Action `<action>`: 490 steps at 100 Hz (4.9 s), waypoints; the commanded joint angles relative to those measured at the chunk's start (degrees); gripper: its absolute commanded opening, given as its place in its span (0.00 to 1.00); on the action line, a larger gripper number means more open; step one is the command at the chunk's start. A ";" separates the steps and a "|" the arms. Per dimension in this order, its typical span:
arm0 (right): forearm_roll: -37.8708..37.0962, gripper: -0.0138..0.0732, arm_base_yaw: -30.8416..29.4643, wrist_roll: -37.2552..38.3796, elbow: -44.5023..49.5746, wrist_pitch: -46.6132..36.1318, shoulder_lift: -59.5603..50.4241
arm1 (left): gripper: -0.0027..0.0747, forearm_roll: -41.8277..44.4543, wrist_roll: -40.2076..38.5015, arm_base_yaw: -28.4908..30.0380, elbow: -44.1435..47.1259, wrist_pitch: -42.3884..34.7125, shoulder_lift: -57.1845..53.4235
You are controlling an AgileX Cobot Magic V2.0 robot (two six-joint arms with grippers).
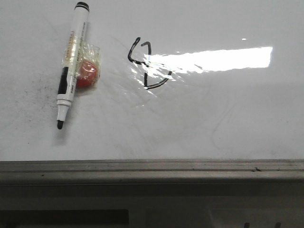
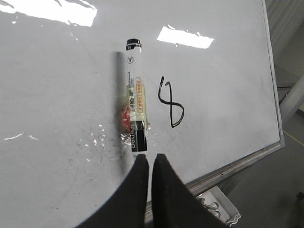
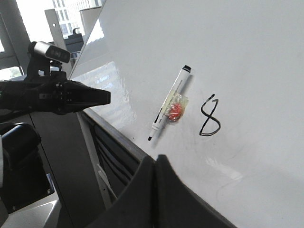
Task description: Write number 8 on whiteboard
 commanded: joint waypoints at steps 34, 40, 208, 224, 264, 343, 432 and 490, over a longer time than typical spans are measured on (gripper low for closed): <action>-0.19 0.09 0.26 -0.30 -0.89 -4.47 -1.21 | 0.01 0.33 0.00 0.19 1.18 -4.60 -0.31; -0.19 0.09 0.26 -0.30 -0.89 -4.47 -1.21 | 0.01 0.33 0.00 0.19 1.18 -4.60 -0.31; -0.19 0.09 0.26 -0.30 -0.82 -4.31 -1.21 | 0.01 21.60 0.00 44.15 9.48 22.29 -24.78; -0.19 0.09 0.26 -0.30 -0.82 -4.31 -1.21 | 0.01 21.60 0.00 44.15 9.48 22.43 -25.07; -0.19 0.09 0.26 -0.30 -0.82 -4.31 -1.21 | 0.01 21.60 0.00 44.15 9.37 22.32 -24.97; -1.74 0.09 -4.32 -0.30 6.97 -20.63 -1.21 | 0.01 21.60 0.00 44.15 9.37 22.32 -24.97; -12.11 0.09 -57.33 3.79 17.21 -7.13 -1.56 | 0.01 21.60 0.00 44.15 9.37 22.32 -24.97; -12.01 0.09 -57.33 3.31 17.21 -2.46 -1.56 | 0.01 21.60 0.00 44.15 9.37 22.23 -24.97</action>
